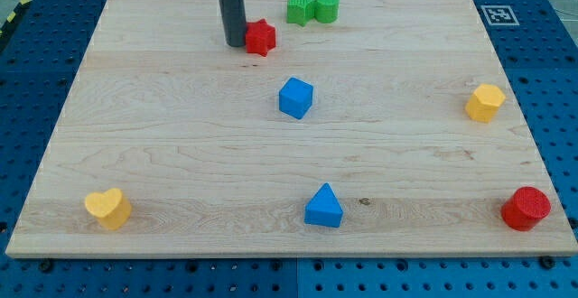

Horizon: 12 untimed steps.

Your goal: Move the red star towards the bottom left of the green circle

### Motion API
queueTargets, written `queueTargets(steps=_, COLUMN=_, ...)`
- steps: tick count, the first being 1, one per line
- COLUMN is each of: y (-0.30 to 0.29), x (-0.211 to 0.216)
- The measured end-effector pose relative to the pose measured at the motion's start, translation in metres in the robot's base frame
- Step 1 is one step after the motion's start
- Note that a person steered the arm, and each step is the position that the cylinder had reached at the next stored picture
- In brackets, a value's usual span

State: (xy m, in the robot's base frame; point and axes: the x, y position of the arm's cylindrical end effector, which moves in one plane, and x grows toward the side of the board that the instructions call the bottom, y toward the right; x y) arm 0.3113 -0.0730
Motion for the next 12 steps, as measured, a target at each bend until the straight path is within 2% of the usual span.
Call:
queueTargets(steps=2, y=0.015, x=-0.003)
queueTargets(steps=4, y=0.079, x=0.002)
queueTargets(steps=7, y=0.103, x=0.065)
queueTargets(steps=12, y=0.123, x=0.048)
